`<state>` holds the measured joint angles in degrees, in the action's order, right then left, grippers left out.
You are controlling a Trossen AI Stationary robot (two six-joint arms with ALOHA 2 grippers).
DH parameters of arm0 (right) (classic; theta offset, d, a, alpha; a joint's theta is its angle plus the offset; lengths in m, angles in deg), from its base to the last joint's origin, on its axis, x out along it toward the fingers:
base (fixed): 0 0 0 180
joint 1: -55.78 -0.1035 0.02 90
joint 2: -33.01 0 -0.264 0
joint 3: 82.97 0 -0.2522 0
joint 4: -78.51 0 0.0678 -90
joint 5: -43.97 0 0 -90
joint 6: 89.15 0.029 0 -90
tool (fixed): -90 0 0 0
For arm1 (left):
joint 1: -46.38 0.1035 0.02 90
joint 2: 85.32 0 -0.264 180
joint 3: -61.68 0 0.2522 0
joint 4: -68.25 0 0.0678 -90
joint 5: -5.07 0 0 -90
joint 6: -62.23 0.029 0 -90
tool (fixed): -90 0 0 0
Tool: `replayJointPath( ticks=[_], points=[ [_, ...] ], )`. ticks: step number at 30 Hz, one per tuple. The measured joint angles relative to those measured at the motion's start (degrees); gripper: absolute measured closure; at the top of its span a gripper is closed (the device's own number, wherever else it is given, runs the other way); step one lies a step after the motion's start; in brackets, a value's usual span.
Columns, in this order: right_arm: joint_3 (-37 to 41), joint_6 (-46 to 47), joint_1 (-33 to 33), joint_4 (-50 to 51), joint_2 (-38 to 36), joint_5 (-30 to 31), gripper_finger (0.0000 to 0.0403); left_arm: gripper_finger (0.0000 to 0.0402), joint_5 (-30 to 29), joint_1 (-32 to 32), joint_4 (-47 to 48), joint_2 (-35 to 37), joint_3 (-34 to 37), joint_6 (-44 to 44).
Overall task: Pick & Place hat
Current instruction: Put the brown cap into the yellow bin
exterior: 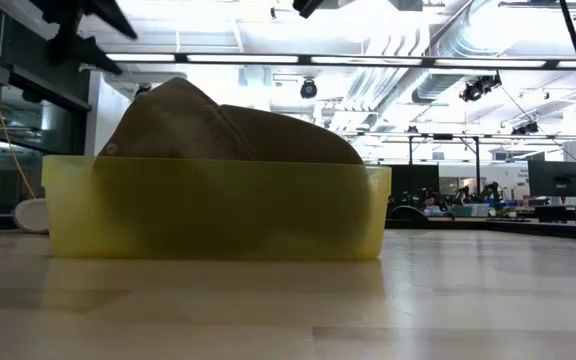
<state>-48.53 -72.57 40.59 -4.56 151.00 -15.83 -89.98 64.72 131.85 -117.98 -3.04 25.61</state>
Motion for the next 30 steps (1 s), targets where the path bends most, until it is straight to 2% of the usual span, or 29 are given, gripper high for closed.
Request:
replayJointPath(
  ticks=[7,13,16,20,25,30],
  points=[
    [10.58,1.02,5.81,-4.08,-8.57,-1.68,0.021,0.0101,-7.46,0.02,6.1,-3.9,0.02,-3.88],
    [23.46,2.64,10.36,-10.84,-18.5,-3.6,0.021,0.0113,-9.74,1.55,6.36,-10.48,0.02,-4.37],
    [30.07,3.04,12.24,-15.56,-23.93,-4.21,0.021,0.013,-5.79,6.12,6.11,-13.84,0.04,-2.67],
    [37.84,2.2,15.02,-20.87,-30.54,-5.04,0.021,0.0146,3.13,13.63,3.25,-17.8,0.07,2.34],
    [45.48,-1.59,19.27,-23.83,-36.62,-8.44,0.021,0.0148,13.48,24.2,1.78,-21.86,0.07,6.6],
    [51.59,-7.73,23.39,-26.07,-41.16,-11.62,0.021,0.0148,20.4,33.74,3.14,-24.57,0.09,7.69]
  ],
)
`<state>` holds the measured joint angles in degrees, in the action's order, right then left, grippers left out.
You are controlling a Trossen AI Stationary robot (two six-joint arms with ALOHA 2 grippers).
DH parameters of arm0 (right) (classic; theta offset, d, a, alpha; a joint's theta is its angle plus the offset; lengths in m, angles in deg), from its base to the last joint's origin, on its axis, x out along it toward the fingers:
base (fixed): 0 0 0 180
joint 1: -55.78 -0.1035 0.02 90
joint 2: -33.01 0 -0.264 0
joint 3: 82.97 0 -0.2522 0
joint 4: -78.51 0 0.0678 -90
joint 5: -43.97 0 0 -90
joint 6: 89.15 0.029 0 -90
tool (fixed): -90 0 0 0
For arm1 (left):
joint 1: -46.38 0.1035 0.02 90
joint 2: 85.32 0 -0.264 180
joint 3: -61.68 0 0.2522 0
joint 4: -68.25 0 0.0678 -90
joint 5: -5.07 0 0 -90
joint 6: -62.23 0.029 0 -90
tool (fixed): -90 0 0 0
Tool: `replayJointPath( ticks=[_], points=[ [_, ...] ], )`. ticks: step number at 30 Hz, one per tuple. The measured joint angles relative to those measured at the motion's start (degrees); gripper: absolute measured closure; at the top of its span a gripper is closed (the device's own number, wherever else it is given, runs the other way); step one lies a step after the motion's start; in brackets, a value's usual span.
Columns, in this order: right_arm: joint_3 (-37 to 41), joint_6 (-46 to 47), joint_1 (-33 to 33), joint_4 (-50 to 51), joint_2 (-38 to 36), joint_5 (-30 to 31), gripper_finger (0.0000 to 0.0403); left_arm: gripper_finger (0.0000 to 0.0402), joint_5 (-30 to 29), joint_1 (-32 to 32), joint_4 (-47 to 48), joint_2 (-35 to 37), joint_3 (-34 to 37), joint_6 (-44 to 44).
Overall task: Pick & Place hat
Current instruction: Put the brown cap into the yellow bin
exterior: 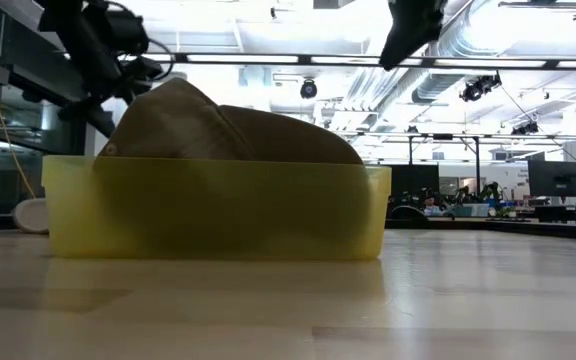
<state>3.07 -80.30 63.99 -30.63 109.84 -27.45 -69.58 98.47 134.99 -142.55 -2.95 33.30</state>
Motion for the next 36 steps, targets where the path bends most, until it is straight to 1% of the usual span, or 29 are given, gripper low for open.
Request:
replayJointPath(
  ticks=[5,10,12,16,21,24,31,33,36],
  points=[
    [4.67,-6.42,4.08,-2.3,-3.14,-4.67,0.021,0.0148,1.41,6.07,1.86,-1.2,0.0,-1.08],
    [7.97,-12.83,7.6,-4.03,-4.4,-8.81,0.021,0.0148,-0.71,9.24,4.75,-2.8,0.0,-2.04],
    [8.62,-15.32,8.93,-4.73,-4.61,-10.34,0.021,0.0148,-2.13,9.89,4.95,-3.44,0.0,-2.35],
    [9.2,-19.07,11.42,-5.12,-4.63,-12.62,0.021,0.0148,-7.56,9.82,5.71,-4.72,0.0,-3.81],
    [9.2,-22.33,13.6,-5.13,-4.65,-14.42,0.021,0.0144,-8.26,9.82,6.44,-7.39,0.0,-4.33],
    [9.2,-23.97,14.71,-5.13,-4.63,-16.12,0.021,0.0126,-9.54,9.8,8.21,-9.48,0.0,-4.33],
    [9.2,-25.85,16.71,-5.1,-5.06,-17.18,0.021,0.006,-11.47,9.8,9.86,-15.37,0.0,-6.29],
    [9.2,-26.11,17.46,-5.09,-5.32,-18.03,0.021,0.0049,-11.4,9.8,9.8,-17.11,0.0,-6.07],
    [9.2,-27.01,18.25,-5.09,-5.7,-18.81,0.021,0.0044,-11.46,9.8,9.54,-19.54,0.0,-4.5]
  ],
)
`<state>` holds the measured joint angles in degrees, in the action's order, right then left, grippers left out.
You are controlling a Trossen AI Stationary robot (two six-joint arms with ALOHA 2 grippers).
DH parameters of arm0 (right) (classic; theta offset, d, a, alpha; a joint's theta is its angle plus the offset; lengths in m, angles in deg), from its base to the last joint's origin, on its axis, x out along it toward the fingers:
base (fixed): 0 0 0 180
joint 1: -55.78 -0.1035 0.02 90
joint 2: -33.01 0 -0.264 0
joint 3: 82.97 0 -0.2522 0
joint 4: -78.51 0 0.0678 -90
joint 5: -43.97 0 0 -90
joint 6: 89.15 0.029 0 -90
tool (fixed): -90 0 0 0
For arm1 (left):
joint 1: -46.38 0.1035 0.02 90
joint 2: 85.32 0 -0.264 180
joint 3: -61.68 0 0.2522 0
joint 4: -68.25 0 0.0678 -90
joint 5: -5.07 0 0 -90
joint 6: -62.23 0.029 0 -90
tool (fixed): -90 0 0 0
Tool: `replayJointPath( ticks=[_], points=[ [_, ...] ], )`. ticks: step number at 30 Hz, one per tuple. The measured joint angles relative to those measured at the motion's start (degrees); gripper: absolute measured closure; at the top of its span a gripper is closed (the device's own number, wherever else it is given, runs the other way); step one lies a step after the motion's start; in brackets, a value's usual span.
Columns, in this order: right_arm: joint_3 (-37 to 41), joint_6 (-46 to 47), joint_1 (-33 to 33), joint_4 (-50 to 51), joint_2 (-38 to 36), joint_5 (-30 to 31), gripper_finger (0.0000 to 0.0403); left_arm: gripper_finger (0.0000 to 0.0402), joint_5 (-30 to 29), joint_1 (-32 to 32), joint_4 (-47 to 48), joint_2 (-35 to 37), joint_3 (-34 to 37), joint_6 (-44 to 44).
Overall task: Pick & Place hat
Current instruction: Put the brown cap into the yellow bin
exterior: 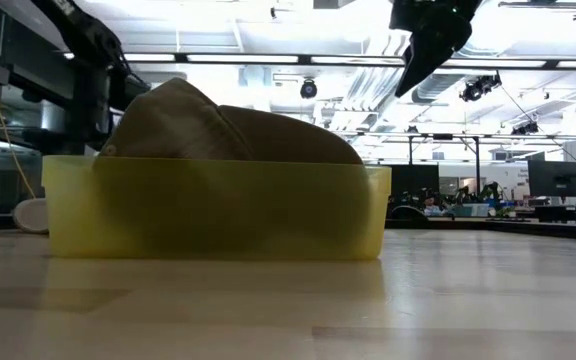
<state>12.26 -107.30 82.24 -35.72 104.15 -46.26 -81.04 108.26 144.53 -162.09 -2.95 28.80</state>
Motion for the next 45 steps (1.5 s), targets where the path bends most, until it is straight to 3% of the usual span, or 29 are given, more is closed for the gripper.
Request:
replayJointPath(
  ticks=[9,24,45],
  points=[
    [0.0,-0.82,1.99,0.02,-0.86,-2.46,0.021,0.0044,-0.71,0.03,-3.28,-6.03,-0.04,3.46],
    [0.0,-1.22,2.08,0.83,-0.86,-3.07,0.021,0.0044,12.24,8.25,-3.8,-8.16,-0.07,6.05],
    [-0.02,-1.35,2.08,0.48,-0.86,-2.99,0.021,0.0044,13.71,8.61,0.31,-15.3,-0.07,5.88]
  ],
)
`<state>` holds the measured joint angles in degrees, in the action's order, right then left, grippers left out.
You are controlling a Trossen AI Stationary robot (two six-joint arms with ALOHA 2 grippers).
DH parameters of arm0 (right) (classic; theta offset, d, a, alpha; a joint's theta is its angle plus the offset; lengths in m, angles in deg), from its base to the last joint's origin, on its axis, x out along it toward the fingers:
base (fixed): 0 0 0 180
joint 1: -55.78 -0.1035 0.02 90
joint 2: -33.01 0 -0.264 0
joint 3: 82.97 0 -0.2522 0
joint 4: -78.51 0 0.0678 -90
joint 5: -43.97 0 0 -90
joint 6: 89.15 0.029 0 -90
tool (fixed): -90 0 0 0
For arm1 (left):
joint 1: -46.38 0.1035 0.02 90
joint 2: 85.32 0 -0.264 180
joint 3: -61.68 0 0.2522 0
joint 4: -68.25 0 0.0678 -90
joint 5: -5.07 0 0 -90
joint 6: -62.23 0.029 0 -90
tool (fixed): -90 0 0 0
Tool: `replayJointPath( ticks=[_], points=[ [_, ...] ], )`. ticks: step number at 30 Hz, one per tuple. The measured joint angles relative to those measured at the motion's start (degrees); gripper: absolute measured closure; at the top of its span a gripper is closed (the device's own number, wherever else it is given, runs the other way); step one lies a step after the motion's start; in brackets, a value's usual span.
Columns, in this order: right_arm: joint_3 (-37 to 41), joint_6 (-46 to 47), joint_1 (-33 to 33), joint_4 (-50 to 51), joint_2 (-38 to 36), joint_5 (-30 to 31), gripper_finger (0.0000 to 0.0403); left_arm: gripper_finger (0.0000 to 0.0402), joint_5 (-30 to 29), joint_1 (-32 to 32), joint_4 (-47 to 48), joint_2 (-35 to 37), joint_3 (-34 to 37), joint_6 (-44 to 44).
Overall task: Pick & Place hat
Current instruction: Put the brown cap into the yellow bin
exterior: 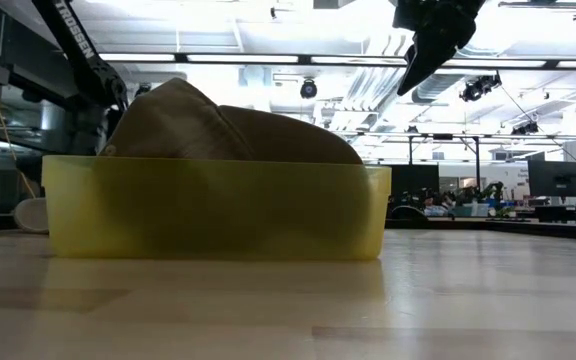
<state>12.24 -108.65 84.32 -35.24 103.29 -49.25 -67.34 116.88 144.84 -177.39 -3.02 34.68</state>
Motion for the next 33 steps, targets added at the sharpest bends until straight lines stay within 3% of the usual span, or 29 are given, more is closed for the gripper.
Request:
replayJointPath(
  ticks=[5,16,25,31,33],
  points=[
    [0.0,0.0,0.0,-0.02,0.0,0.0,0.021,0.0061,0.86,-0.02,0.31,0.0,0.0,-0.03],
    [0.0,0.0,0.0,-0.02,0.02,0.0,0.021,0.0173,1.19,-0.02,0.36,-0.02,0.0,-0.03],
    [0.0,0.0,0.0,-0.02,0.04,0.0,0.021,0.028,0.0,-0.02,0.33,-0.02,0.02,0.17],
    [0.0,0.0,0.0,-0.02,0.04,0.0,0.021,0.0381,0.14,-0.02,0.33,-0.02,0.02,1.3],
    [-0.01,0.0,-0.01,-0.02,0.04,0.0,0.021,0.0392,0.26,-0.02,0.33,-0.02,0.02,1.89]
  ],
)
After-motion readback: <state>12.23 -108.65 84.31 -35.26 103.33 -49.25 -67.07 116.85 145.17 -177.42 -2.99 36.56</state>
